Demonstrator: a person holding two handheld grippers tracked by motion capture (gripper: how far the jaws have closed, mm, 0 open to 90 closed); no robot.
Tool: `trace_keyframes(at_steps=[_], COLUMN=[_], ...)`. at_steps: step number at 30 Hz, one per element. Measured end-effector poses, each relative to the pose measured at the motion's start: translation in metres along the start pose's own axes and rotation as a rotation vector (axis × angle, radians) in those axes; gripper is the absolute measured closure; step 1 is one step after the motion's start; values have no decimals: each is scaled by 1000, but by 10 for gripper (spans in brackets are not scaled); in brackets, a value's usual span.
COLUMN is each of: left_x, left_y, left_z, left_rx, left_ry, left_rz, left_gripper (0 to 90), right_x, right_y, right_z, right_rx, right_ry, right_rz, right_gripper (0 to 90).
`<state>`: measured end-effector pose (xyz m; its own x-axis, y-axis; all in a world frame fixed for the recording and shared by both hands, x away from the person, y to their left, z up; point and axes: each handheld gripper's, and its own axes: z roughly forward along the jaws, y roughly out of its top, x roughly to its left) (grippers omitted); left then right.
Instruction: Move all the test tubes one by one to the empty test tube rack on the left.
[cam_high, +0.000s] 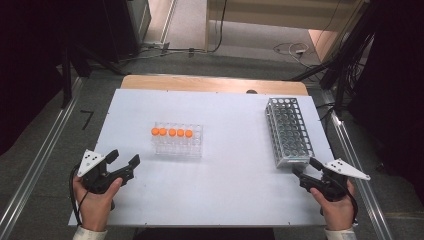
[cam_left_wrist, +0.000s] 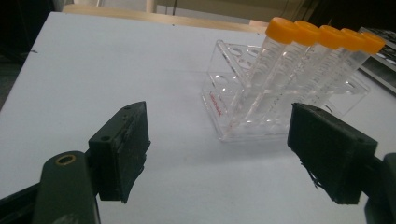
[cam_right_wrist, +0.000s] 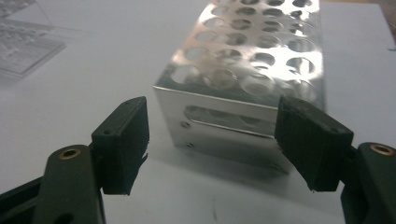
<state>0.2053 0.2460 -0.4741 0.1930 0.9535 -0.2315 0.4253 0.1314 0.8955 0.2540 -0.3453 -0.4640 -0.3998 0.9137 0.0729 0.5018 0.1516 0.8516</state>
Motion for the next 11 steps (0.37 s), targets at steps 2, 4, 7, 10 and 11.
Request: trace_keyframes(at_steps=[2,4,7,10,11], left_x=[3,5,9,14,16], left_y=[-1,-3,-6,-11,-13], left_z=[0,0,3,9,12], left_rx=[3,9,28,58,65], left_ry=[11,22,44,67,81], left_rz=[3,-2,0,-2,2], left_gripper=[210,210,209,204,204], right_x=[-9,-17,-27,-34,-36], right_y=[-5,-10,-17,-24,-26], right_z=[-1,-1,1,7,11], right_rx=[10,23,47,81,96], right_ry=[-25,-47,-82,-117,-126], right_rz=[10,26,39,44,45], right_gripper=[246,246,239,210,197])
